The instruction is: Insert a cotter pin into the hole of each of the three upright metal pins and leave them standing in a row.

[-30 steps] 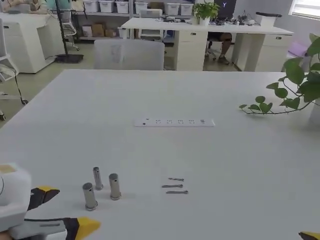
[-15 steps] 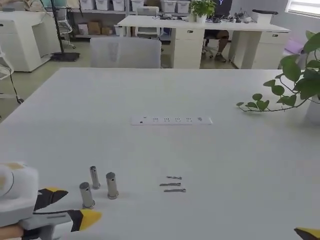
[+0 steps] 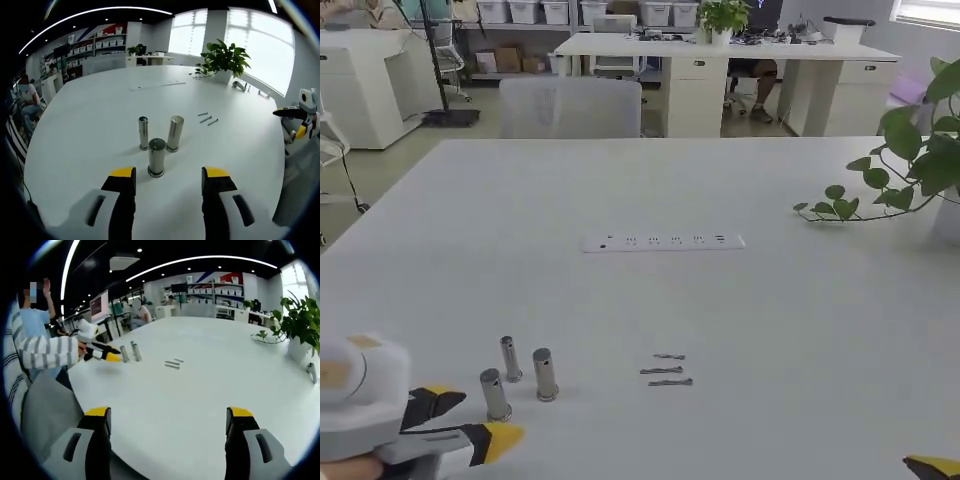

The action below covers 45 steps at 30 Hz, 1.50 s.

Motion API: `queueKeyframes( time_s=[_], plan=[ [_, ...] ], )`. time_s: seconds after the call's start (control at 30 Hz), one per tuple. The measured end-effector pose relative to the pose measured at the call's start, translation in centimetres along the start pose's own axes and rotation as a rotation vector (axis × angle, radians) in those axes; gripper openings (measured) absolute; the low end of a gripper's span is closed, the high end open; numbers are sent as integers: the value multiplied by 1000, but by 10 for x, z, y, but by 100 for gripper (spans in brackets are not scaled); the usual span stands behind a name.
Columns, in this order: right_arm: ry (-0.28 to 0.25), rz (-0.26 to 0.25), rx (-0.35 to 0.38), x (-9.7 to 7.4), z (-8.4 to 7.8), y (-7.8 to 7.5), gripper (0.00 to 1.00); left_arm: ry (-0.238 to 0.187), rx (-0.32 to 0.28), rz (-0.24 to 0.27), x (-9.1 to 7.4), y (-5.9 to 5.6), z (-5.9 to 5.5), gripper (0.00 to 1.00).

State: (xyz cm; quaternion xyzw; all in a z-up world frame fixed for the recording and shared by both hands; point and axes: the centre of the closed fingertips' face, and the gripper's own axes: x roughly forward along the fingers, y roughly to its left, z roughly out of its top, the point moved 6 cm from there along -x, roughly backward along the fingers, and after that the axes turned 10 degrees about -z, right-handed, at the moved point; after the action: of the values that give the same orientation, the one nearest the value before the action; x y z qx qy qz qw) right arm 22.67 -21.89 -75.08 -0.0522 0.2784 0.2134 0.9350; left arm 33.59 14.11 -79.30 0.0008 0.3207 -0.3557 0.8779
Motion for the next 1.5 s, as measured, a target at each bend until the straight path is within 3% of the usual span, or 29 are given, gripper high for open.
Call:
queueKeyframes(
  time_s=[0.63, 1.5],
  plan=[
    [5, 3, 3, 1, -2, 1, 96, -45, -11, 30, 10, 5, 8, 32],
    [-3, 8, 11, 1, 0, 2, 95, -26, 40, 81, 14, 14, 5, 14]
  ],
)
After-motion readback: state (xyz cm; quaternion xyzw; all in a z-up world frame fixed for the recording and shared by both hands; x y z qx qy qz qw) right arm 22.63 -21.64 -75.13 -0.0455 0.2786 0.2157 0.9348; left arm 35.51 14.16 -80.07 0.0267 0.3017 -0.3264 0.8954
